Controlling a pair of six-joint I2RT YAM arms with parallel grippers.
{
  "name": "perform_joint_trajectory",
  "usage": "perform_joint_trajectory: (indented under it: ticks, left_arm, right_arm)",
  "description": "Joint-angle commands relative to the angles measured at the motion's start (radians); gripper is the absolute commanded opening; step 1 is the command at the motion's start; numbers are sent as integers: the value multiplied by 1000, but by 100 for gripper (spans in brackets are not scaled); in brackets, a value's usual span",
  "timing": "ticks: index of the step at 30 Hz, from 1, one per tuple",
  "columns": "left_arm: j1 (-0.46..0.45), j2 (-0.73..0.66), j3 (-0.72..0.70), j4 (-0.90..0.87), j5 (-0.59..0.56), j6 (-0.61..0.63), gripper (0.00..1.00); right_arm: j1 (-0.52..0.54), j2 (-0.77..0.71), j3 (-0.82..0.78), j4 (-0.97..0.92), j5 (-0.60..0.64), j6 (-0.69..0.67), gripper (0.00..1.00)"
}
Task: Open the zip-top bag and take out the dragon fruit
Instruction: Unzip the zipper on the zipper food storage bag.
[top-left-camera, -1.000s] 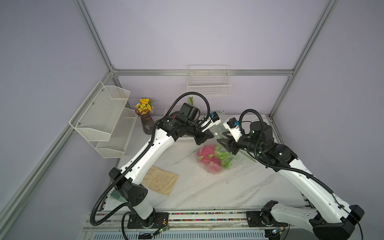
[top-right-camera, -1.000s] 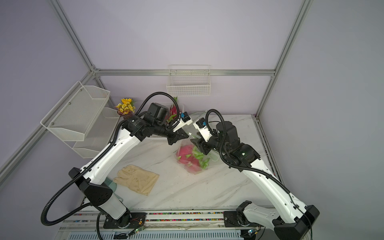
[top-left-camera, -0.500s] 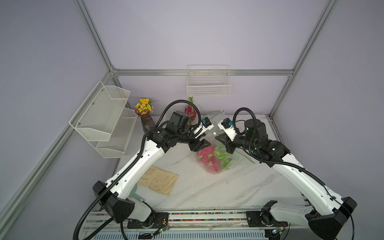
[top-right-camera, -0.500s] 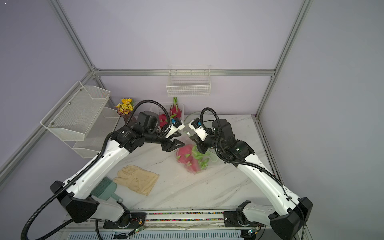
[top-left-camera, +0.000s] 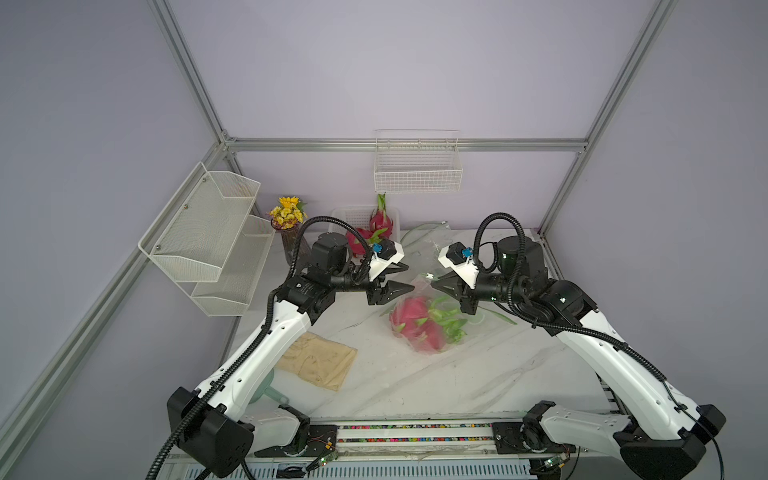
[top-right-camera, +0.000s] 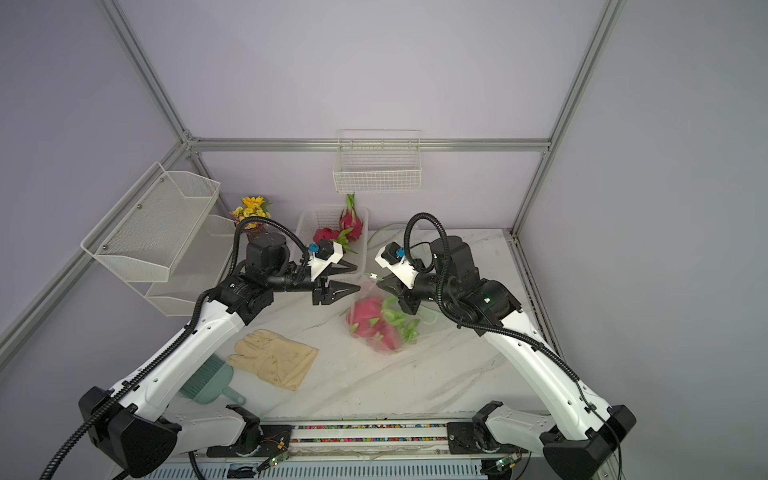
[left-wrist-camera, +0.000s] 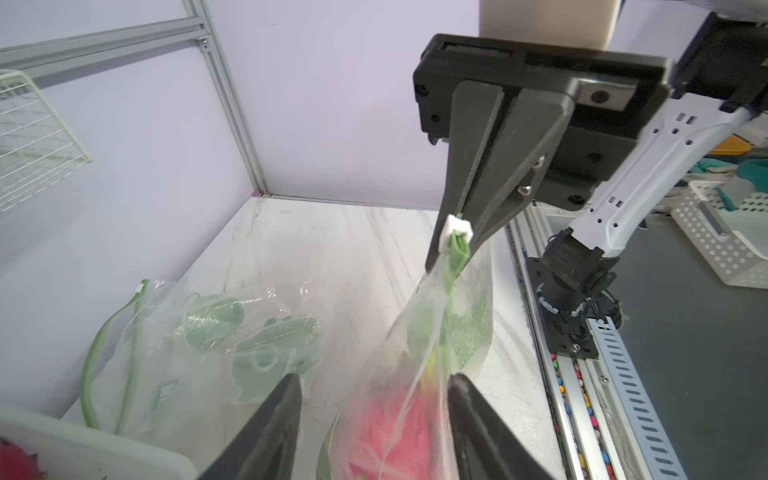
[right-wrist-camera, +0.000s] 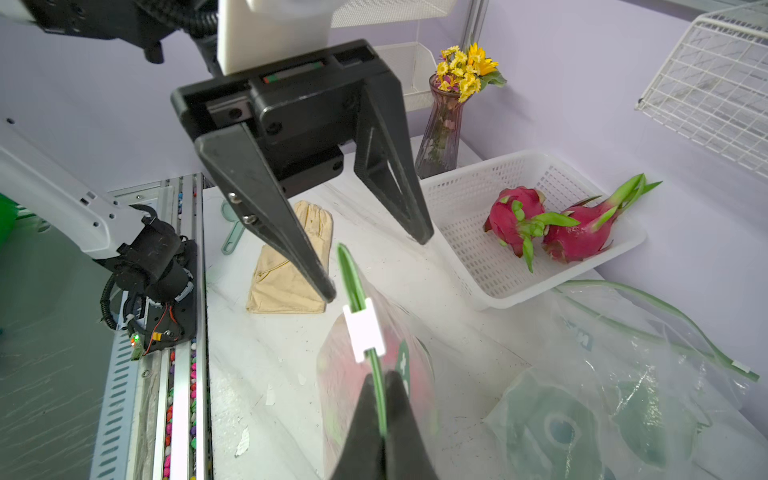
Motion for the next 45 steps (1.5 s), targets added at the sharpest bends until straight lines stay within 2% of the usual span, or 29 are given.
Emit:
perform_joint_trajectory:
  ticks: [1, 4, 11, 15, 18, 19, 25, 26, 29, 30, 35, 43, 45]
  left_arm:
    - [-1, 9, 43, 62, 149, 29, 55]
    - [-4, 18, 45, 63, 203, 33, 52]
    - [-44, 46, 61, 70, 154, 27, 45]
    - [-62, 58, 76, 70, 135, 27, 28]
    - [-68, 60, 81, 71, 122, 26, 3]
    - [-69, 60, 81, 72, 118, 24, 0]
    - [-75, 51, 71, 143, 101, -103, 0]
    - [-77, 45, 62, 158, 91, -117, 0]
    - [-82, 29, 41, 182, 18, -153, 0]
    - [-82, 26, 38, 181, 4, -160, 0]
    - [-83, 20, 38, 173, -55, -189, 0]
    - [-87, 10, 31, 123, -62, -173, 0]
    - [-88, 6, 30, 113, -61, -166, 0]
  right_arm:
    - [-2, -21, 48, 3, -90, -64, 0]
    - [-3, -14, 63, -12, -123, -73, 0]
    - [-3, -1, 62, -12, -130, -87, 0]
    - [-3, -6, 53, -12, -129, -92, 0]
    - [-3, -12, 48, -11, -125, -92, 0]
    - [-3, -15, 46, -11, -121, -93, 0]
    - [-3, -53, 9, 4, -99, -110, 1]
    - [-3, -65, -3, 10, -100, -118, 6]
    - [-3, -104, -51, 75, -65, -104, 38]
    - [-3, -117, -69, 106, -47, -93, 42]
    - [-3, -105, -82, 147, -52, -73, 42]
    - [-3, -50, -78, 172, -71, -48, 42]
    - [-3, -50, -84, 183, -74, -45, 39]
